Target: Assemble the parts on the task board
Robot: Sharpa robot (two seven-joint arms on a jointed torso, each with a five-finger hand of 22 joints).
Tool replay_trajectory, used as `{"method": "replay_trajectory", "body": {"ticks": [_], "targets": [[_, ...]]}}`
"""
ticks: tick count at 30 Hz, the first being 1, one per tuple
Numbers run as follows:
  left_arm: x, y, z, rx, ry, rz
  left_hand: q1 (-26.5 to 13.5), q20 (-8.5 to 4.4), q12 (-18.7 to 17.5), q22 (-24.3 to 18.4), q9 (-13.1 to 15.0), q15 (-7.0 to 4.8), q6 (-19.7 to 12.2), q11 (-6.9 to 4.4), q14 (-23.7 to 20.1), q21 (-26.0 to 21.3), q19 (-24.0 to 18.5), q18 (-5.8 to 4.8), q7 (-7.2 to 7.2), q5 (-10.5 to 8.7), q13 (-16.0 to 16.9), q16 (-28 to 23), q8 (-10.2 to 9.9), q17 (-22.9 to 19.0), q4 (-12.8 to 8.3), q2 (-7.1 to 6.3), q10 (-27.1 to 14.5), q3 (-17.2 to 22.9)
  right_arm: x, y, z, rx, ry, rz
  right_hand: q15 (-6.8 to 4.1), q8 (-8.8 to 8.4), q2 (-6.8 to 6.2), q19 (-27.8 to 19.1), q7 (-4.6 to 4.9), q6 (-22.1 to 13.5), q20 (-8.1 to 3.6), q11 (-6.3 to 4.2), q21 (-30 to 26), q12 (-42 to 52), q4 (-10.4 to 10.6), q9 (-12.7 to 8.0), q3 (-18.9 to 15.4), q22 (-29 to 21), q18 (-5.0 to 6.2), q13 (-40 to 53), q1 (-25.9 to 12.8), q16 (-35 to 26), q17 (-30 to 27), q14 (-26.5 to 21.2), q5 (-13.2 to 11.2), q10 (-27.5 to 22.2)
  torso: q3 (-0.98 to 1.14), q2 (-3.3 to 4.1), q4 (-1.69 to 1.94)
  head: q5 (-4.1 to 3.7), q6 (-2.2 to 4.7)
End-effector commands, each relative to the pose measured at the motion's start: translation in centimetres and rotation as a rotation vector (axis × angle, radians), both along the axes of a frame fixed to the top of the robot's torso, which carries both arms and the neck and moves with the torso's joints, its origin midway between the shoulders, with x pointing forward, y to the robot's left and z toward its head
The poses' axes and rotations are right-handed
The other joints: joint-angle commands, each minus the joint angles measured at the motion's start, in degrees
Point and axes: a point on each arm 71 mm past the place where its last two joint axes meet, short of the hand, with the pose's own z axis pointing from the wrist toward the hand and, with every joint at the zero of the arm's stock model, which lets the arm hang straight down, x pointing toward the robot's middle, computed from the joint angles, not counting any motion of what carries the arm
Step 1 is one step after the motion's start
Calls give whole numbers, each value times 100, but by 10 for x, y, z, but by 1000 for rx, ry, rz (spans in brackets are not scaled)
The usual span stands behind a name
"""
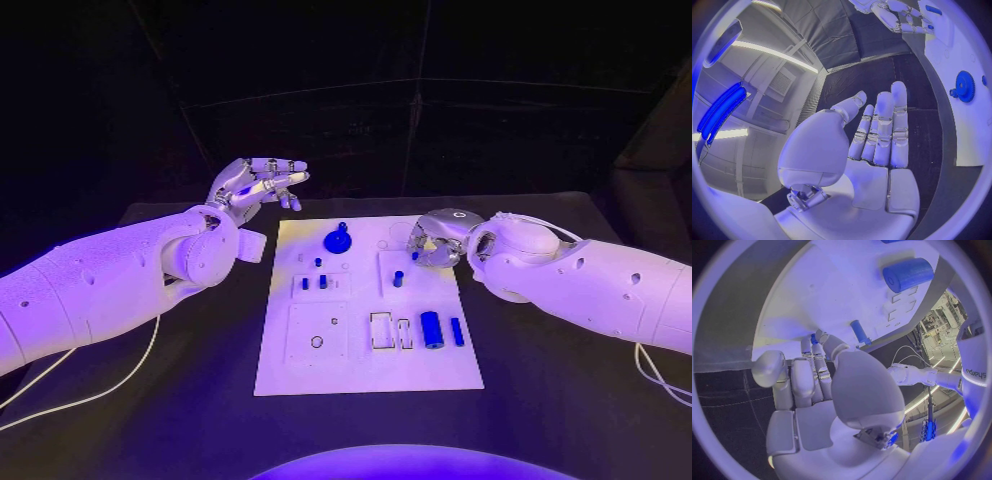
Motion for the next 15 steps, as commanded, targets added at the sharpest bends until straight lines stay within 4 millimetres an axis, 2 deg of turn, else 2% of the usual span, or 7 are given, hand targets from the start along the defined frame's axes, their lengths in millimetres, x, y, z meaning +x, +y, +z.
{"method": "replay_trajectory", "body": {"ticks": [1, 7, 11, 15], "targets": [[0, 0, 2, -29, -12, 7, -38, 4, 35, -11, -2, 4, -32, 0, -40, -30, -50, 68, 24, 12, -7, -26, 0, -10, 5, 11, -52, -29, 0, 2, -1, -17, 9, 17, 30, 0, -2, 6, 25, 49, 25, -9, 28, -12, -9, 10, 78, 17, 59, -36, -6, -3, 16, 133, -24, 77, 2, -3, 4, -1, -2], [1, 0, 2, -29, -8, 5, -37, 6, 39, -14, -1, 6, -33, 3, -44, -34, -52, 68, 28, 13, -6, -27, 2, -16, 6, 16, -57, -30, 1, 3, -4, -26, 22, 17, 8, 32, 44, 48, 15, 174, 12, -36, 80, 25, -33, 22, 330, 96, 47, -106, -33, -11, -13, 144, -94, 244, 2, -1, 2, 3, -6], [1, 0, 1, -28, -4, 3, -32, 8, 47, -20, 0, 9, -38, 7, -49, -41, -54, 68, 35, 14, -6, -28, 6, -24, 7, 25, -68, -29, 2, 3, -6, -43, 35, 8, -57, 111, 118, 144, -50, 397, -39, -114, 205, 107, -59, 49, 548, 303, 16, -115, -29, 16, -21, 174, -160, 485, 2, 1, -2, -4, -14], [1, -1, 1, -29, -2, 0, -25, 10, 54, -25, 0, 11, -45, 12, -56, -47, -56, 68, 41, 14, -6, -29, 7, -33, 4, 30, -80, -29, 2, 3, -7, -62, 36, 0, -81, 116, 117, 160, -69, 466, -69, -136, 230, 109, -87, 47, 675, 334, 9, -133, -45, 24, -32, 176, -195, 549, 1, 2, -3, -10, -20]]}}
